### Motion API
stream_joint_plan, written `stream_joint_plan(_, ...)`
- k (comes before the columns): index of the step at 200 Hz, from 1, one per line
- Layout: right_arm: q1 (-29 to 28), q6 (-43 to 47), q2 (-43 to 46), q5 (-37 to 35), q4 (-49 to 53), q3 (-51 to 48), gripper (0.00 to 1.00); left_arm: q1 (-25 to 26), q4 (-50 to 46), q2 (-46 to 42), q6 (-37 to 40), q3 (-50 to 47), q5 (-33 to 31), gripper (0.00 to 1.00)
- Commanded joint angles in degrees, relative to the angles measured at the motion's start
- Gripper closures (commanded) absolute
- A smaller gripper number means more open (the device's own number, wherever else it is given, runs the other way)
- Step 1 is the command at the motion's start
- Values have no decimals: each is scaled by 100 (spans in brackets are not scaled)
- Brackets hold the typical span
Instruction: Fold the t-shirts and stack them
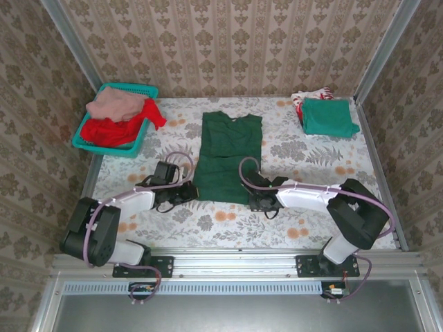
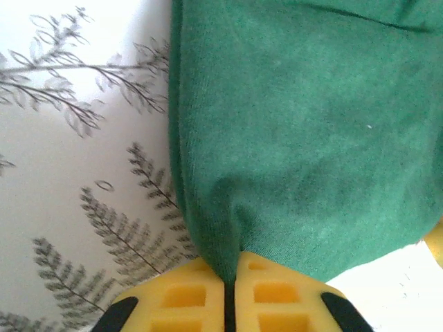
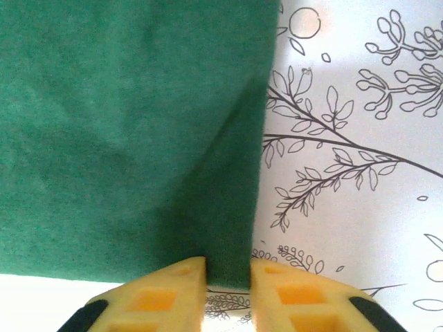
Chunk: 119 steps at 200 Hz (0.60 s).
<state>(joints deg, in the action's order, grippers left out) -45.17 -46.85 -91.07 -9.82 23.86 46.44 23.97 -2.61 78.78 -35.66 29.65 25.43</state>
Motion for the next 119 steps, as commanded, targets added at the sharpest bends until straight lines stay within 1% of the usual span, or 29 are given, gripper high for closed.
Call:
stream_joint_plan(1, -60, -46, -47, 81, -816, -132, 84, 137, -327, -259, -103, 79, -120, 95)
stream_joint_plan(22, -55, 13, 141, 11, -761, -187, 91, 178, -337, -472, -266, -36, -221, 97)
stream_joint_plan(30, -61, 31, 205, 8, -771, -212, 92, 177, -360, -541, -311, -51, -252, 99)
stream_joint_plan(33, -51, 36, 232, 7, -770, -221, 93, 334, -377, -564, -330, -55, -265, 99)
stream_joint_plan(45, -53, 72, 324, -8, -748, -227, 95, 464, -455, -679, -389, -68, -348, 100)
stream_joint_plan(69, -57, 121, 551, 33, -684, -268, 97, 646, -531, -1023, -570, -189, -535, 100)
stream_joint_plan(96, -51, 150, 972, 16, -850, -609, 98, 822, -706, -1372, -712, -324, -790, 100)
stream_joint_plan(119, -33, 200, 1047, 15, -737, -654, 99, 916, -763, -1580, -845, -504, -952, 99)
